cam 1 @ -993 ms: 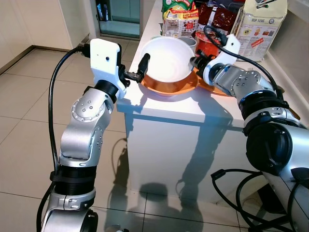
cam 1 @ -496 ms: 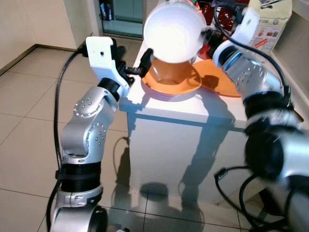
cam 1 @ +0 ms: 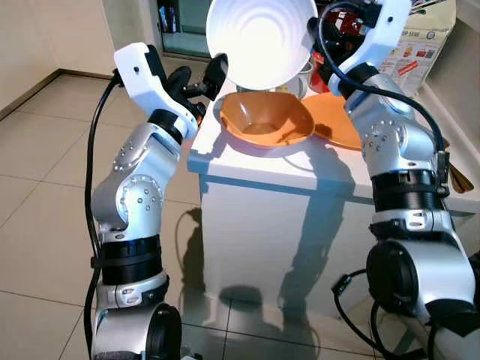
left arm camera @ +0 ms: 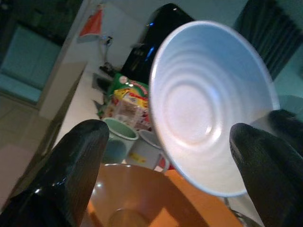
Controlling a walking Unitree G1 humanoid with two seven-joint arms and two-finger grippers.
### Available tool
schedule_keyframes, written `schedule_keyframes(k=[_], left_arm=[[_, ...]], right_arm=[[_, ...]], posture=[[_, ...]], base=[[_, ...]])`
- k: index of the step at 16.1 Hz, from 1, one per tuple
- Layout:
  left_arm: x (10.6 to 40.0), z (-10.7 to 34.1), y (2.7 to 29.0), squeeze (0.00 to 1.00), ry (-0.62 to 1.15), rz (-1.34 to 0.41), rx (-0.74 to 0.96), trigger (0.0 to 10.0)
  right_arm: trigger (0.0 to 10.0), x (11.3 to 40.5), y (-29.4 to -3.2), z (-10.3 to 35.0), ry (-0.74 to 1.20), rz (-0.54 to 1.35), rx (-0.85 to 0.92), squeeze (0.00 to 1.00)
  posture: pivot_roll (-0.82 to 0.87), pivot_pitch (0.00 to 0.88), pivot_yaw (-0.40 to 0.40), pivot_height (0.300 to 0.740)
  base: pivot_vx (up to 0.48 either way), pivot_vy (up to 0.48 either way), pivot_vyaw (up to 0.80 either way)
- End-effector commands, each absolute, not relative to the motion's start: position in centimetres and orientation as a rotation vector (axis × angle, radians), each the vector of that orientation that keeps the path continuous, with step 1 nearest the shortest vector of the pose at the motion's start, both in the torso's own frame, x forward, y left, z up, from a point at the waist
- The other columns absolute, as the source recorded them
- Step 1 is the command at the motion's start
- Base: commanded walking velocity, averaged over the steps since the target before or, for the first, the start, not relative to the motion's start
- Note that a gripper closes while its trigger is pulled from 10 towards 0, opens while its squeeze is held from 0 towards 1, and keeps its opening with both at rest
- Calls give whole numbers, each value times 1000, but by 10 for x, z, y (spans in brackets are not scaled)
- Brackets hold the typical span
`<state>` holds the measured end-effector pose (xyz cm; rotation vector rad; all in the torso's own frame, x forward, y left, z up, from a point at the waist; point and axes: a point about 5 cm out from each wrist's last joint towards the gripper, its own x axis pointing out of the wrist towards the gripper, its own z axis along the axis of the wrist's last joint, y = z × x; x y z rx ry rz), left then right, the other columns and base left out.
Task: Setting the table
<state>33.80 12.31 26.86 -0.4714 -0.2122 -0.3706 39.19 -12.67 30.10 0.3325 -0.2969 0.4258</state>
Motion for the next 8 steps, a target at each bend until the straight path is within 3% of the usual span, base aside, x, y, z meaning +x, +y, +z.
schedule_keyframes(k=[1,8], left_arm=[[342,268,122,0,-195,-338,-464,10000],[339,282,121,0,-262,-387,-558,10000]], right_arm=[[0,386,-127,313,-353,446,340,0],[0,376,-117,308,-342,501,319,0]], posture=[[40,0,-20,740],[39,0,-16,740]], base=[[0,0,0],[0,0,0]])
